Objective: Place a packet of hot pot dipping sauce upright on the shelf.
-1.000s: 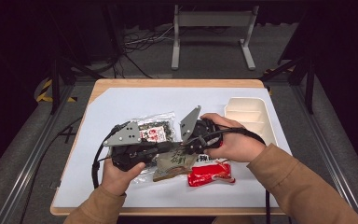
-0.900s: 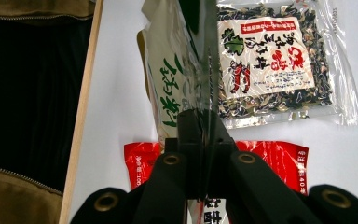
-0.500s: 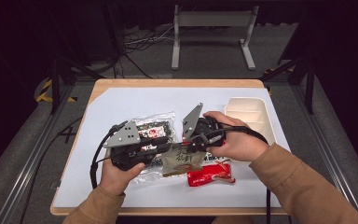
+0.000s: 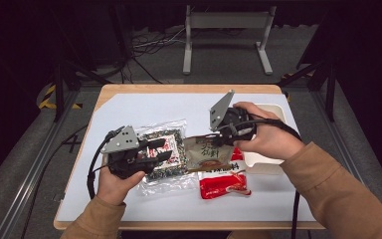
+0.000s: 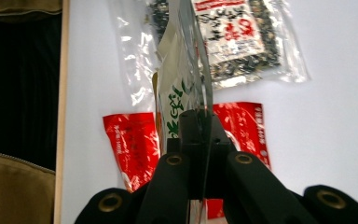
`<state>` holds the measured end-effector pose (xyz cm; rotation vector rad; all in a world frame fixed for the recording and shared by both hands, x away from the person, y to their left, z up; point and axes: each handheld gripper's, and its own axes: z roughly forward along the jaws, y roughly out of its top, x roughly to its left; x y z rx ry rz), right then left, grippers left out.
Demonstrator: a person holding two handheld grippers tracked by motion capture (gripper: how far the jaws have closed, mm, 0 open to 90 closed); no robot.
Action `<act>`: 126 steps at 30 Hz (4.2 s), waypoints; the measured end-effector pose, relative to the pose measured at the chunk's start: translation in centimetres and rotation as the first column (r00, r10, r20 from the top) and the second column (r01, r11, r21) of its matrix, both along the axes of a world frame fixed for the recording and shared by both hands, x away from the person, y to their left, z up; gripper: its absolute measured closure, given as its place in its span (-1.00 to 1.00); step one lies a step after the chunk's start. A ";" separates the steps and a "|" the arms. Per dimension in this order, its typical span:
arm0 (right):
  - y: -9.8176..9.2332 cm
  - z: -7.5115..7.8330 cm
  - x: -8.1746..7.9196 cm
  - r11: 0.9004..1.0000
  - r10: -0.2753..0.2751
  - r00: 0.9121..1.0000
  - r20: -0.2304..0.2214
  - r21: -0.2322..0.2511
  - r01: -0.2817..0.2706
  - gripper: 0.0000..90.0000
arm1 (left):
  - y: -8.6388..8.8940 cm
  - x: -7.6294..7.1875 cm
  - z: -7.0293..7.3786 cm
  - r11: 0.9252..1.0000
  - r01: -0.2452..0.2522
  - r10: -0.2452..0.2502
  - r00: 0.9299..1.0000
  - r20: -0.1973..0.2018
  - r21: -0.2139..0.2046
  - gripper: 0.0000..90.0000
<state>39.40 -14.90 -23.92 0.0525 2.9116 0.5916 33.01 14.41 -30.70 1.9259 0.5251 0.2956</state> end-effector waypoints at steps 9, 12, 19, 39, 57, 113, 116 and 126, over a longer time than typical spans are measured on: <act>-2.5 1.7 1.7 0.997 -0.072 0.997 0.043 0.018 0.071 0.98 | 1.8 0.7 -0.7 0.996 -0.089 0.089 0.996 0.013 0.014 0.13; -3.5 1.9 2.6 0.995 -0.098 0.994 0.057 0.028 0.097 0.98 | 2.3 0.9 -1.0 0.993 -0.113 0.113 0.994 0.009 0.011 0.10; -5.3 2.4 4.2 0.990 -0.139 0.985 0.100 0.028 0.137 0.98 | 4.3 1.3 -2.5 0.984 -0.177 0.177 0.984 0.004 0.026 0.00; -10.8 3.6 8.1 0.963 -0.269 0.944 0.192 0.071 0.260 0.98 | 8.7 1.9 -5.5 0.950 -0.309 0.311 0.949 -0.054 0.045 -0.11; -15.0 3.2 11.2 0.973 -0.225 0.948 0.225 0.110 0.205 0.98 | 10.2 1.9 -6.7 0.932 -0.362 0.363 0.930 -0.061 0.037 -0.28; -16.4 -3.5 14.7 0.971 -0.228 0.959 0.169 -0.027 0.235 0.95 | 10.7 0.9 -7.8 0.927 -0.370 0.375 0.921 -0.104 0.064 -0.29; -16.8 -3.5 14.6 0.968 -0.244 0.956 0.161 -0.021 0.250 0.95 | 10.7 1.0 -7.8 0.927 -0.371 0.376 0.921 -0.105 0.063 -0.29; -17.3 -3.7 14.5 0.961 -0.269 0.951 0.155 -0.025 0.276 0.94 | 10.6 1.1 -7.8 0.929 -0.364 0.369 0.923 -0.106 0.062 -0.29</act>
